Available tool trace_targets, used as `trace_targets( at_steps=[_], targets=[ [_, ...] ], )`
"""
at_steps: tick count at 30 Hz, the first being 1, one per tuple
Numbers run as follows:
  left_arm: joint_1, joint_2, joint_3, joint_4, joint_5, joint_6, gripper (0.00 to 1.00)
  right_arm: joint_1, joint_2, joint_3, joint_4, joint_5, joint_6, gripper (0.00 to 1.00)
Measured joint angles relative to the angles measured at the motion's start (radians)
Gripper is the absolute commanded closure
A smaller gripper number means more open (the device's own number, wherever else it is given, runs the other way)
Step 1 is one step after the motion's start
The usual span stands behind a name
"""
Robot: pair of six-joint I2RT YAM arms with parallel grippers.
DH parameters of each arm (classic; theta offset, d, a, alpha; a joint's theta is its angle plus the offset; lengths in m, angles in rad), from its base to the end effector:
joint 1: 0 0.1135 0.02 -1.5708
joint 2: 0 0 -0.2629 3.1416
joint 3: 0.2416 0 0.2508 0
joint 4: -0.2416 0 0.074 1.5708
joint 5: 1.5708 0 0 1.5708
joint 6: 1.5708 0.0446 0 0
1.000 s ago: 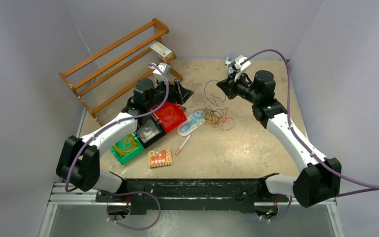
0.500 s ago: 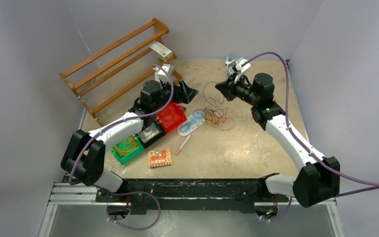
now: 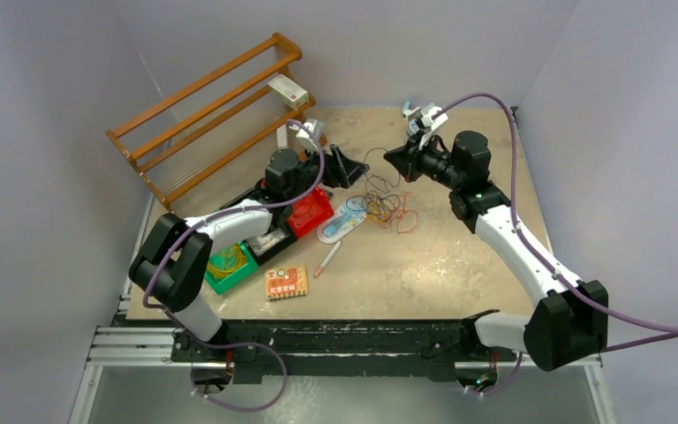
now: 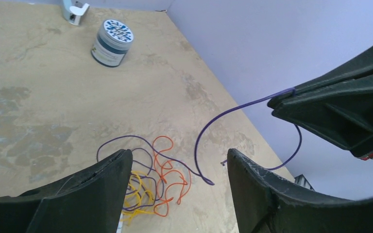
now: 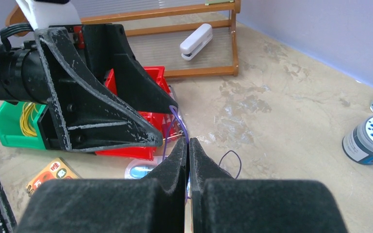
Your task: Untangle the cables
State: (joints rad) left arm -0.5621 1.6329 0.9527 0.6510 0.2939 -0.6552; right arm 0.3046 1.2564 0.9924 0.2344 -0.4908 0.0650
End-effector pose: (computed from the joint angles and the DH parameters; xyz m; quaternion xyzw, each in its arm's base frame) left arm 0.3147 -0.2135 0.2660 0.0689 0.7136 -0.4802 0.5054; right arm 0.2825 0.1108 0.3545 -0.2512 0.6708 0.2955 0.6322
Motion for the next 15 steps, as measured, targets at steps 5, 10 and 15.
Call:
trace_targets(
  at_steps=[5,10,15],
  targets=[
    [-0.02,0.026,0.008,0.031,0.014,-0.007,0.5,0.0,0.0,0.0,-0.004,0.0,0.003,1.0],
    [-0.022,0.066,0.031,0.037,0.027,-0.017,0.68,0.0,-0.002,0.0,-0.004,0.0,0.007,1.0],
    [-0.022,0.098,0.063,0.045,0.05,-0.043,0.89,0.0,-0.002,0.0,-0.004,0.0,0.014,1.0]
  ],
)
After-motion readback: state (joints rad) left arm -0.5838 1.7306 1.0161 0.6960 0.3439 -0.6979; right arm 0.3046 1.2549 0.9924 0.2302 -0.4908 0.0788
